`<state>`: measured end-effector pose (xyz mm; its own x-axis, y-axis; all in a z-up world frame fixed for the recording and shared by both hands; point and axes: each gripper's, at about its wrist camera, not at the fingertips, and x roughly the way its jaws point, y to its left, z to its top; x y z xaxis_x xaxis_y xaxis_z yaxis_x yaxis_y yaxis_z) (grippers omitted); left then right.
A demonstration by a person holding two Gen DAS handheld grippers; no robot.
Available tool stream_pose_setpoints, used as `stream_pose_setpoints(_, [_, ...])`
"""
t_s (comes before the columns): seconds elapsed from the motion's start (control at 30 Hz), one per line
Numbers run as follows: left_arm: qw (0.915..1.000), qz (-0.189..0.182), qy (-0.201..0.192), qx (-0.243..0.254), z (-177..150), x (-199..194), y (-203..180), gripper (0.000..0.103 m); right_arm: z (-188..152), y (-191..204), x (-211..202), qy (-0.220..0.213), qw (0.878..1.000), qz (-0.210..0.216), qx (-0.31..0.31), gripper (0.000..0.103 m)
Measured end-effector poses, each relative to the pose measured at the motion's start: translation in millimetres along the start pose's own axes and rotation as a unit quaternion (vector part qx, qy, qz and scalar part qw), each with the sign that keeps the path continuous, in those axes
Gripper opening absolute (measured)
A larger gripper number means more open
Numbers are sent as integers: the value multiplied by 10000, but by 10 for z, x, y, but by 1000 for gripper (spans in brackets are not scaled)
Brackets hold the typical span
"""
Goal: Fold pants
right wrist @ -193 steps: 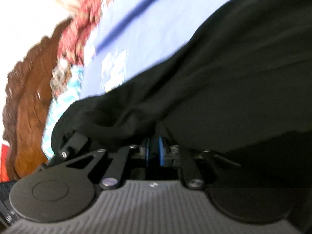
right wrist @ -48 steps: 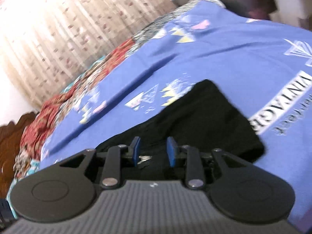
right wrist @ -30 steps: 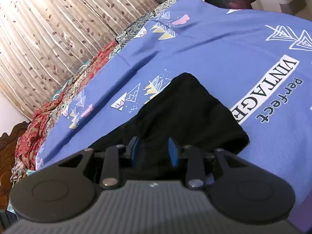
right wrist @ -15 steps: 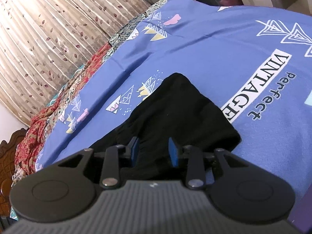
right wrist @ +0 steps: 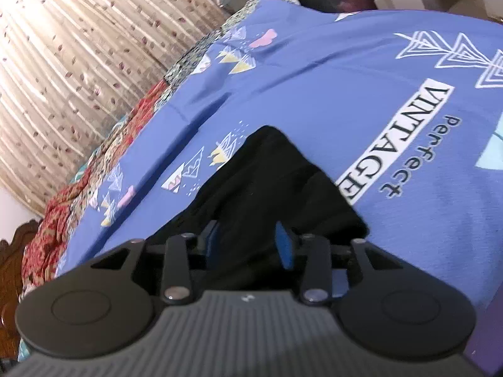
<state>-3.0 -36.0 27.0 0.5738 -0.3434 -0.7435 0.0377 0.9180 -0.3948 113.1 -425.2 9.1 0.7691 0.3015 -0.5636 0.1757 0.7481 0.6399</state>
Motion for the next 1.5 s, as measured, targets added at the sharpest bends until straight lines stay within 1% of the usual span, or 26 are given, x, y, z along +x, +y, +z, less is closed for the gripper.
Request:
stream_pose_setpoints(0.07, [9999,-100,-91,-32,17,-60,-11,28,17,-50,-10,-25,10000,-7,88,45])
stream_pose_setpoints(0.17, [9993,-209,-318,15,57,-175,-57,31,35,-120,-19,-64,9998,-43,188,49])
stream_pose_setpoints(0.27, [9981,-383,-481,-82,120,-261,-72,32,48,-182,-13,-56,9994,-19,331,49])
stream_pose_setpoints(0.33, [9975,-475,-499,-165,157,-271,-63,32,58,-188,-2,-45,9994,-7,353,49])
stream_pose_setpoints(0.43, [9982,-403,-361,-247,157,-189,-42,32,59,-186,4,-28,9994,-5,331,49])
stream_pose_setpoints(0.53, [9989,-288,-83,-363,107,-44,3,31,79,-212,18,-12,9994,18,344,49])
stream_pose_setpoints(0.6, [9983,-253,92,-523,79,42,67,30,91,-232,26,2,9993,25,363,50])
stream_pose_setpoints(0.77, [9970,-339,109,-680,79,55,128,30,109,-239,32,16,9994,37,334,50])
stream_pose_setpoints(0.93, [9977,-304,99,-597,72,48,111,30,122,-246,48,36,9994,33,338,50])
stream_pose_setpoints(1.5, [9981,-274,105,-544,64,65,90,30,146,-249,48,26,9994,81,331,50])
